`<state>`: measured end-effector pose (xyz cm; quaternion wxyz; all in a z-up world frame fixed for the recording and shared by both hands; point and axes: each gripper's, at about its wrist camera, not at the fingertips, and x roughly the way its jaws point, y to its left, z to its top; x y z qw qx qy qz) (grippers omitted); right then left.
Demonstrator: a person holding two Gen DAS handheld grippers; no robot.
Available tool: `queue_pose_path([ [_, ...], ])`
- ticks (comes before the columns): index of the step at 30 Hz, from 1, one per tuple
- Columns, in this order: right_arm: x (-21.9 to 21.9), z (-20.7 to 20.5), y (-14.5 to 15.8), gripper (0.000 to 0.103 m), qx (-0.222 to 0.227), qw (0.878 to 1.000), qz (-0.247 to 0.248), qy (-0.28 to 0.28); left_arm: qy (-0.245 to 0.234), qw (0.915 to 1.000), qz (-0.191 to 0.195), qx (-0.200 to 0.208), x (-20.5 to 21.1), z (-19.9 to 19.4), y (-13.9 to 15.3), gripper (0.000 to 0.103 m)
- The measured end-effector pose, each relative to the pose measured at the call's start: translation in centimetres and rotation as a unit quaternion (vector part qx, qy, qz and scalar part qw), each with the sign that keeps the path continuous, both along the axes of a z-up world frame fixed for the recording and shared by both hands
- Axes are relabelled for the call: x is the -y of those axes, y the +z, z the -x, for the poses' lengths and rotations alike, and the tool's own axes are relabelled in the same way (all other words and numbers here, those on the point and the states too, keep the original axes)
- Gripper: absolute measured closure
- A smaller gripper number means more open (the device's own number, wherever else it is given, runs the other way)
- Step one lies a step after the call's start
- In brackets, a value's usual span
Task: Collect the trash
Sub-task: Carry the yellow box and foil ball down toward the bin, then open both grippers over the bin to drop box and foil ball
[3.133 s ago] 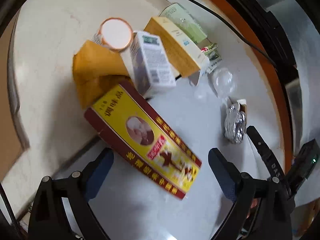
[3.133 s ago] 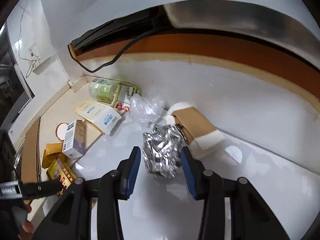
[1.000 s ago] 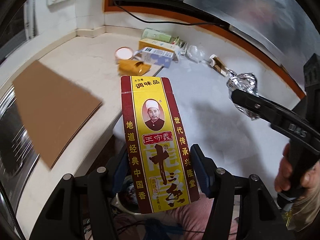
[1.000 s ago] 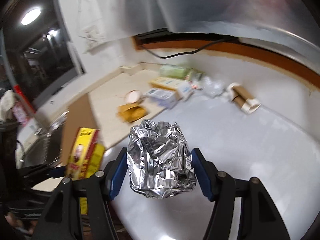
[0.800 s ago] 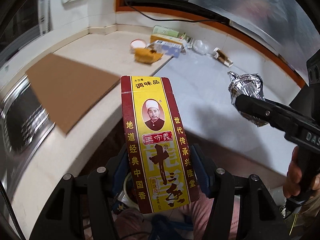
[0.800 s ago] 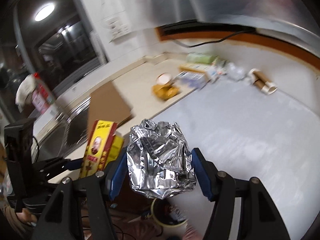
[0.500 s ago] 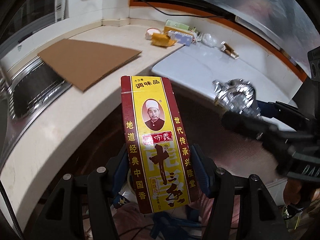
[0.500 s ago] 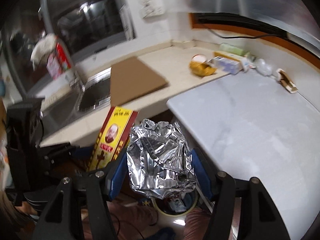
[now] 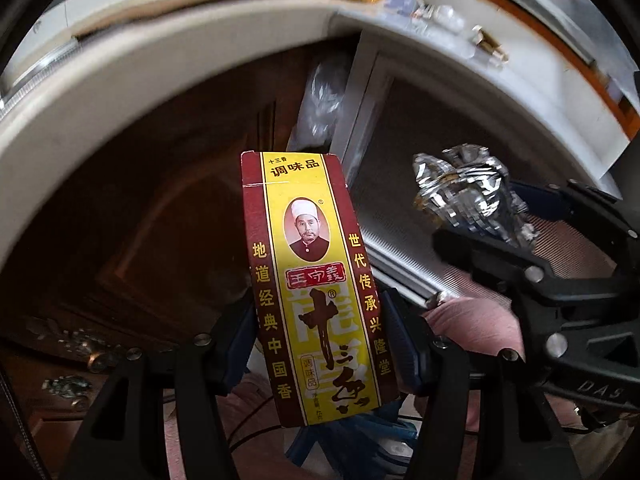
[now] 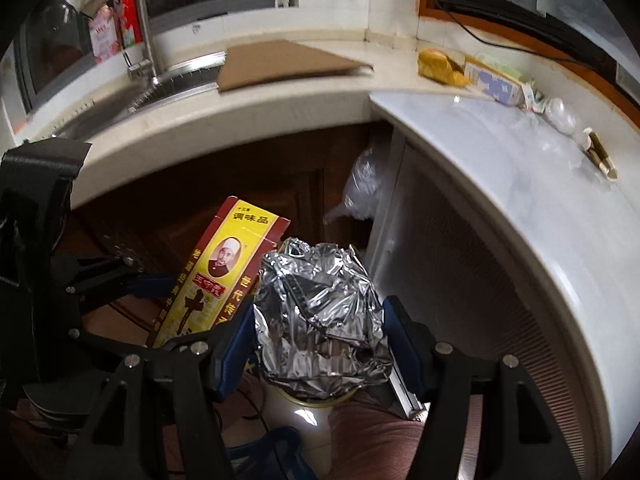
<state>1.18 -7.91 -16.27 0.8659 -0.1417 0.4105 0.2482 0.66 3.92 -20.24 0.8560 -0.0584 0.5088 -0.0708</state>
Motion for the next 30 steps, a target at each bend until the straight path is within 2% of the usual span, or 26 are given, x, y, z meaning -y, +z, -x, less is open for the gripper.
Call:
queue_pose_path([
  [9,0.7,-3.0,-6.8,0.040,-0.050,0.998,0.016,-0.041,0.026,0.9973,0.016,-0.066,-1.3,-2.9,-6.6,0.044],
  [18,0.6,-6.1,-14.6,0.040,-0.107,0.992,0.022,-0.066,0.043,0.9944,0.030,-0.092,-1.7,-5.5,-12.1,0.044],
  [26,0.5,-7.4,-19.6,0.040,-0.150,0.986,0.029,-0.072,0.036,0.9931,0.023,-0.109,-1.2,-7.1,-15.4,0.044],
  [30,0.8,-8.0,-21.4,0.039,-0.174,0.981,0.032,-0.075,0.028,0.9923,0.038,-0.114,-1.0,-7.8,-16.5,0.043],
])
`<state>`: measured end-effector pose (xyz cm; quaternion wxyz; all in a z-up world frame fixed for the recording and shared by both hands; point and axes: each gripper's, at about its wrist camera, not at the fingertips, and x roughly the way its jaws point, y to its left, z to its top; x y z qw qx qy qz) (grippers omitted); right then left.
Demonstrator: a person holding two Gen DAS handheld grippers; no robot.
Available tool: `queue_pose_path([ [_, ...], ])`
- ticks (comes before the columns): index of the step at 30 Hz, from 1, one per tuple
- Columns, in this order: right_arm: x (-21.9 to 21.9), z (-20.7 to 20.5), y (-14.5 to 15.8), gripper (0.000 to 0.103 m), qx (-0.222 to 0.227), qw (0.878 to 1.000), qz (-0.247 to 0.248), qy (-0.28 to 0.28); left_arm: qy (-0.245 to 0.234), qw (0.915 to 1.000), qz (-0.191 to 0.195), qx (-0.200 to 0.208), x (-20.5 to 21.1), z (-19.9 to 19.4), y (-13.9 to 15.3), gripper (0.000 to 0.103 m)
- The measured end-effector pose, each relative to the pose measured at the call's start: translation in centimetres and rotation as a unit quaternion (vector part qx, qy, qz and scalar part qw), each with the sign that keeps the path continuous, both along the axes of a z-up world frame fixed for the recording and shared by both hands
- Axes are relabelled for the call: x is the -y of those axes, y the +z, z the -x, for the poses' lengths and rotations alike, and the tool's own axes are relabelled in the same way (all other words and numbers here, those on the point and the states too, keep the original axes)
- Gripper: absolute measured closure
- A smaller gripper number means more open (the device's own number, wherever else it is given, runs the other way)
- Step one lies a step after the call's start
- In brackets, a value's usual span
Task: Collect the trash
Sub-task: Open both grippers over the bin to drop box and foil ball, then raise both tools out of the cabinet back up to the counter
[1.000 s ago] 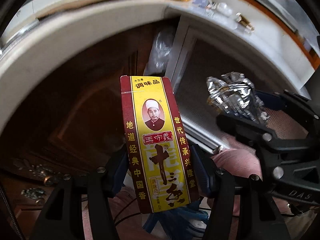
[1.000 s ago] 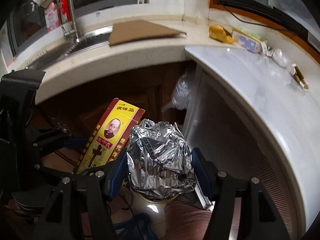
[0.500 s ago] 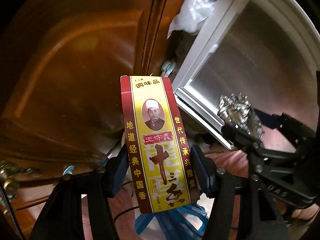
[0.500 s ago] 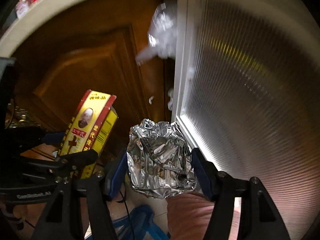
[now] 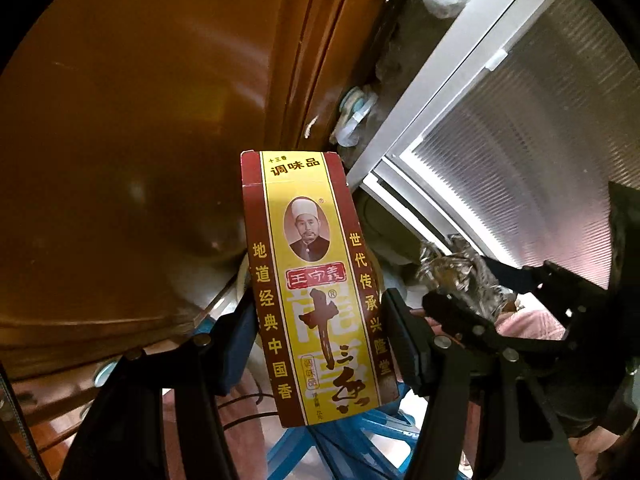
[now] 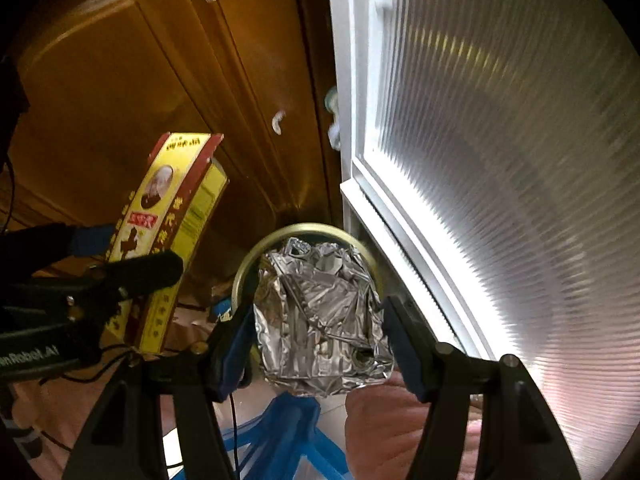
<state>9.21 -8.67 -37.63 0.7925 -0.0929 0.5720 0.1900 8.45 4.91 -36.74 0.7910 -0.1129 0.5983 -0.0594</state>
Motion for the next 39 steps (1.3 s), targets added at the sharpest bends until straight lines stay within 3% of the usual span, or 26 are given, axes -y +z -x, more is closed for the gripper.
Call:
queue_pose_path([
  [12,-0.2,-0.7,-1.0,0.039,-0.029,0.999,-0.028,0.002,-0.028,0.9990,0.028,-0.023,-0.5,-1.8,-1.2,0.039],
  [16,-0.4,-0.5,-1.2,0.038,-0.036,0.999,-0.025,0.012,-0.036,0.9989,0.017,-0.025,-0.2,-1.8,-1.1,0.018],
  [18,-0.4,-0.4,-1.1,0.033,-0.034,0.999,-0.028,0.012,-0.037,0.9988,0.012,-0.029,-0.1,-1.7,-1.0,0.015],
  [26,-0.1,-0.4,-1.0,0.018,-0.036,0.999,-0.035,0.005,-0.035,0.9993,0.006,-0.011,-0.3,-0.8,1.0,0.006],
  [32,-0.2,-0.9,-0.7,0.018,-0.027,0.999,-0.039,-0.003,-0.038,0.9992,-0.010,0.006,-0.2,0.2,2.7,0.003],
  [39,0.1,0.6,2.7,0.018,-0.002,0.999,-0.034,0.001,-0.039,0.9982,-0.021,0.042,0.0,2.4,6.9,0.002],
])
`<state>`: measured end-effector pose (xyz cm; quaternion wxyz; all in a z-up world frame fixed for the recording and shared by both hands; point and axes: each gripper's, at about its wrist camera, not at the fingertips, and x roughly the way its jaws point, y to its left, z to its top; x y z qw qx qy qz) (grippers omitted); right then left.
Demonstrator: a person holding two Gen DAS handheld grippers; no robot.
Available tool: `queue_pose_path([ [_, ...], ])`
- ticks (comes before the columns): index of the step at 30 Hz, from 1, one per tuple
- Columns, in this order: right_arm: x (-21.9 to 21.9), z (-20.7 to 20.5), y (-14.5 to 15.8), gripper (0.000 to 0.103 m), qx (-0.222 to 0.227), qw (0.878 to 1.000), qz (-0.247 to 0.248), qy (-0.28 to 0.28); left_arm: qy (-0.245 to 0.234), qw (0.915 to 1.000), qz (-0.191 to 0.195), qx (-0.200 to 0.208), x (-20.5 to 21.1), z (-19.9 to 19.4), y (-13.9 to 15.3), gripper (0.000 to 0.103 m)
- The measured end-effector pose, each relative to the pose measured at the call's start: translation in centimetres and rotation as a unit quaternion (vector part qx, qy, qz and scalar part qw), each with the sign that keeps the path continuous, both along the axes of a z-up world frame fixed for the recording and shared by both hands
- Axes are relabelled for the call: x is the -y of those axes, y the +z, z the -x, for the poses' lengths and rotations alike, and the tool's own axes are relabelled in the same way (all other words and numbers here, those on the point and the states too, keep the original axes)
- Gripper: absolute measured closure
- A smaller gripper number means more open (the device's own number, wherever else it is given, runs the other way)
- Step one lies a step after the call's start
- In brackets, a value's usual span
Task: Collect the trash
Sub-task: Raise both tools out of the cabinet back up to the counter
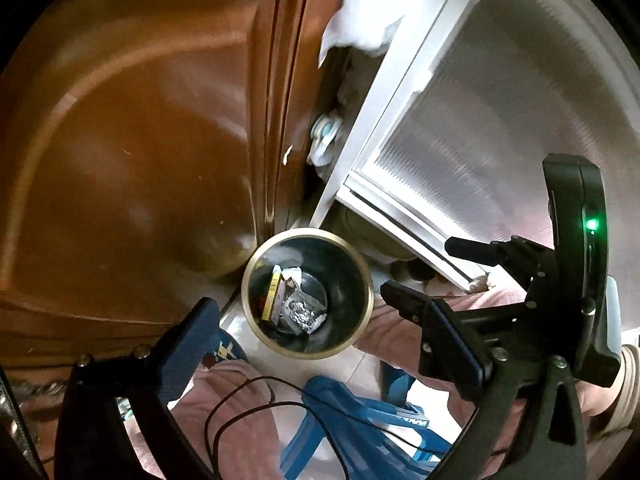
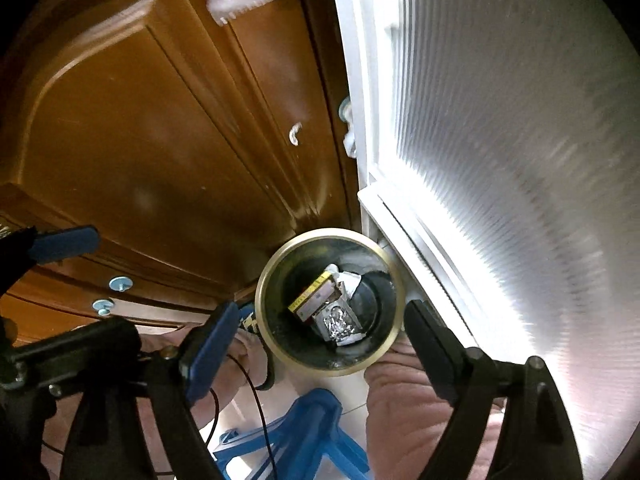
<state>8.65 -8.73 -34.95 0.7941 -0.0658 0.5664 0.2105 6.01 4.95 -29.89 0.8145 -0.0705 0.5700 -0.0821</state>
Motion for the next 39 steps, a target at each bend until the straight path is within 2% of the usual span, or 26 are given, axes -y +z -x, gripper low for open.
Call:
queue_pose_path([
  [9,-0.7,3.4,7.0,0.018,0.081,0.996,0.019,0.042,-0.005,0.9976,0.005,0.069,0.3,3.7,7.3,0.002],
  [19,-0.7,6.9,14.8,0.018,0.183,0.981,0.025,0.062,-0.002,0.9873,0.005,0.159,0.3,7.8,15.9,0.001],
  [27,0.7,7.8,22.1,0.018,0.228,0.972,-0.018,0.046,0.006,0.9760,-0.016,0.217,0.7,9.0,22.2,0.001],
  [30,1.2,8.2,24.8,0.017,0.245,0.968,-0.039,0.040,0.010,0.9721,-0.012,0.234,0.6,8.8,24.4,0.001],
  [39,3.9,6.7,30.3,0.017,0.273,0.959,-0.078,0.016,-0.003,0.9607,-0.014,0.277,1.2,6.5,29.4,0.001],
])
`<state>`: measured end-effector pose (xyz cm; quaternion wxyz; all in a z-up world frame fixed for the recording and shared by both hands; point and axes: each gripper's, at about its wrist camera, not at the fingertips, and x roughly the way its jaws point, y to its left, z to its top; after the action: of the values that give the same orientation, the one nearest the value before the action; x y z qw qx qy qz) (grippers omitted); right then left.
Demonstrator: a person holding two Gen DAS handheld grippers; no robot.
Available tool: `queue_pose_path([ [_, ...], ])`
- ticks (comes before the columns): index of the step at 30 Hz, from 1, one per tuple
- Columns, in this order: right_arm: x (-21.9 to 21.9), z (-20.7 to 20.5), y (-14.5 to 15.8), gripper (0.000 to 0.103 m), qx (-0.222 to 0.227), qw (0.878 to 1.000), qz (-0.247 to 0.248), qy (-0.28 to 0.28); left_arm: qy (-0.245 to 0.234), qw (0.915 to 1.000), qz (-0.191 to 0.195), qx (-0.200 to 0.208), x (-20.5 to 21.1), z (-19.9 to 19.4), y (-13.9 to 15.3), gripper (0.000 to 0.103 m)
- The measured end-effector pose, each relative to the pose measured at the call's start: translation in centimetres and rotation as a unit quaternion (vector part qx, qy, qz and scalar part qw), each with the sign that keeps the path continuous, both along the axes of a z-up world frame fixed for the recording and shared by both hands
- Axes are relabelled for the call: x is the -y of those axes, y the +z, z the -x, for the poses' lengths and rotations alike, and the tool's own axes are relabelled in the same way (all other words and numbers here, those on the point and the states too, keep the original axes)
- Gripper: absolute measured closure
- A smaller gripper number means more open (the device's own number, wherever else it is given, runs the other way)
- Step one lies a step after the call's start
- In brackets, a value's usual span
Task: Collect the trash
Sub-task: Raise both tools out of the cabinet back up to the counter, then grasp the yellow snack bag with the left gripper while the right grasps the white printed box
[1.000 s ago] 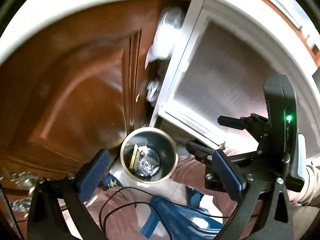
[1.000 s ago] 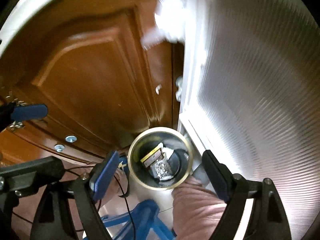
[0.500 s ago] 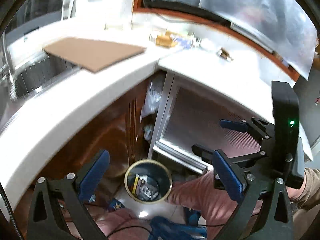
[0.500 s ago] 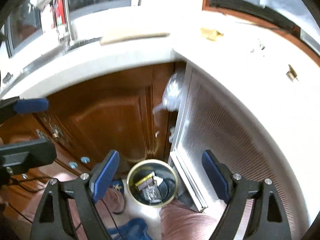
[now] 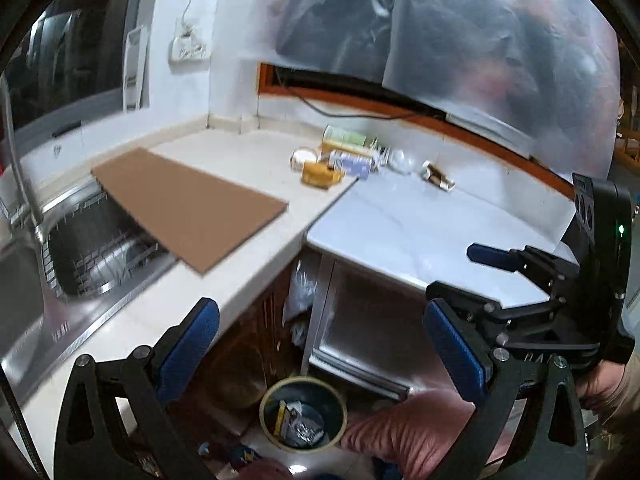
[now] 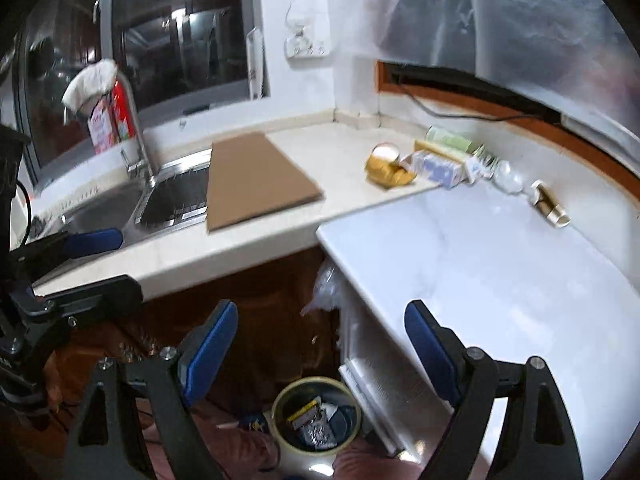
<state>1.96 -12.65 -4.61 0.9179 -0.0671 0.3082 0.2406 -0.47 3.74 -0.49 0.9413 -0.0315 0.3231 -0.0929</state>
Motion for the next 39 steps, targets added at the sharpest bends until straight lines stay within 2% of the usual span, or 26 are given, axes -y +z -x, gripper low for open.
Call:
queue_pose_path([
  [4,1.2,-1.8,2.3,0.017,0.023,0.999,-0.001,-0.023,-0.015,0.9996,-0.018,0.015,0.4,-2.0,1.6,0.001],
  [10,3.1,-4.9,4.8,0.017,0.054,0.997,0.003,-0.049,-0.032,0.9985,-0.043,0.015,0.7,-6.7,3.1,0.001],
  [13,3.9,-7.5,5.4,0.017,0.046,0.997,0.007,-0.060,-0.044,0.9980,-0.044,0.004,0.9,-9.8,3.5,0.001],
  [17,5.1,-12.4,5.4,0.017,0.007,0.997,0.005,-0.080,-0.058,0.9968,-0.052,-0.019,1.6,-14.6,3.5,0.001],
  [22,6.6,-17.6,5.0,0.018,-0.025,0.995,-0.025,-0.094,-0.064,0.9946,-0.049,-0.065,2.9,-21.5,2.1,0.001],
  [24,6.7,-19.7,4.7,0.023,-0.028,0.994,-0.026,-0.100,-0.063,0.9939,-0.043,-0.080,3.5,-23.9,1.3,0.002],
  [26,6.7,-21.8,4.3,0.038,-0.034,0.994,-0.025,-0.100,-0.062,0.9924,-0.039,-0.099,4.1,-26.6,0.2,0.002],
  [28,6.4,-23.7,3.7,0.043,-0.043,0.995,-0.026,-0.090,-0.058,0.9914,-0.035,-0.112,4.7,-29.1,-1.1,0.002],
  [31,5.7,-26.0,2.8,0.043,-0.055,0.995,-0.022,-0.076,-0.059,0.9897,-0.040,-0.124,5.7,-31.7,-2.6,0.004],
  [33,5.3,-27.3,2.3,0.043,-0.056,0.996,-0.021,-0.072,-0.061,0.9884,-0.040,-0.133,6.1,-33.2,-3.6,0.007],
  [39,3.9,-29.8,1.7,0.043,-0.057,0.997,-0.013,-0.052,-0.060,0.9819,-0.015,-0.179,6.5,-36.2,-6.3,0.029],
])
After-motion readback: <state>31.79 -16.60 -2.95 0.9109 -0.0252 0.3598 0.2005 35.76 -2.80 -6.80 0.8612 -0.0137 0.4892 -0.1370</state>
